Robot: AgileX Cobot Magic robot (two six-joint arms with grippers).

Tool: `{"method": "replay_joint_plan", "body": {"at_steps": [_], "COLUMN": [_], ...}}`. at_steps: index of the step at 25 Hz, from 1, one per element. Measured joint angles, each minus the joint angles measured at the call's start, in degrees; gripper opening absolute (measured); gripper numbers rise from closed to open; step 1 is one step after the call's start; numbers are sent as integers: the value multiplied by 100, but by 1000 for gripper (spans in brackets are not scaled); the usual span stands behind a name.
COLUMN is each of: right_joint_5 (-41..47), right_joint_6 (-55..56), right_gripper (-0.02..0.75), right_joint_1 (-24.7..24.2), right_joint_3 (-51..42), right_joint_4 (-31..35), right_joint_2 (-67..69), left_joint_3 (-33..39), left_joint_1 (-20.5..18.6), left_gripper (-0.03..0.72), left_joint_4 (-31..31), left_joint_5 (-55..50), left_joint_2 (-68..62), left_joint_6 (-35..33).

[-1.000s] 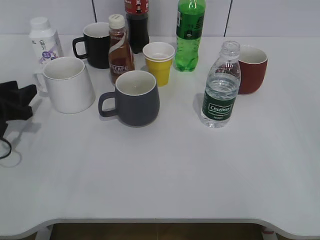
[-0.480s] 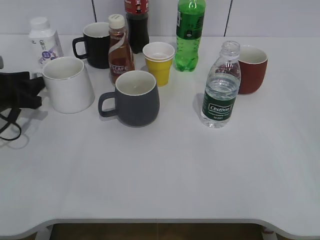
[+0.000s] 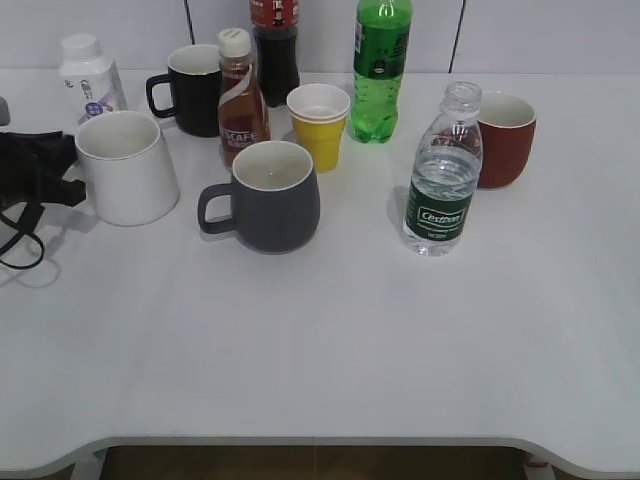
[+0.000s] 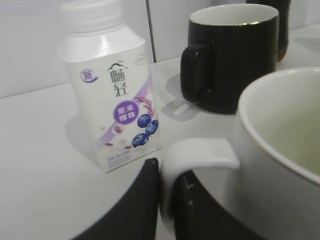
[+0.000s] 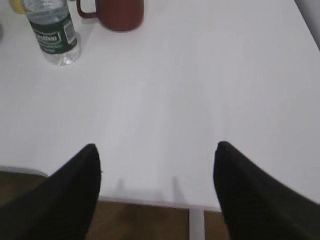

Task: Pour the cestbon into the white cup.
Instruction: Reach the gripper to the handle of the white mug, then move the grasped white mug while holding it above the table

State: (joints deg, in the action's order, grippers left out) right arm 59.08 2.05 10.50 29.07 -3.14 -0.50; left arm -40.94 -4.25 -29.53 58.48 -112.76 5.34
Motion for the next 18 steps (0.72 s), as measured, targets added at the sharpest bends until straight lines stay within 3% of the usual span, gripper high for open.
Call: {"method": "replay_joint_plan", "body": {"at_steps": [2, 5, 10, 14, 18], "right_joint_5": [-254, -1324, -4104, -6057, -7522], "right_joint_6": [-87, -671, -1309, -1294, -546], "right_gripper": [498, 477, 470, 470, 470], "right_joint_1": [0, 0, 0, 0, 149], "right_joint_3": [73, 137, 183, 188, -30], "right_joint_4": [20, 171, 314, 739, 682], "right_joint_2": [61, 437, 1843, 3277, 4340], "left_joint_3": [0, 6, 28, 325, 742], "left_joint_1": [0, 0, 0, 0, 0], "left_gripper": [39, 39, 39, 39, 39], "left_joint_4": [-119, -257, -407, -500, -527], "left_joint_5": [-98, -360, -730, -730, -649], "left_joint_2": [119, 473, 1181, 1563, 1828], "left_joint_6": [-35, -51, 277, 361, 373]}}
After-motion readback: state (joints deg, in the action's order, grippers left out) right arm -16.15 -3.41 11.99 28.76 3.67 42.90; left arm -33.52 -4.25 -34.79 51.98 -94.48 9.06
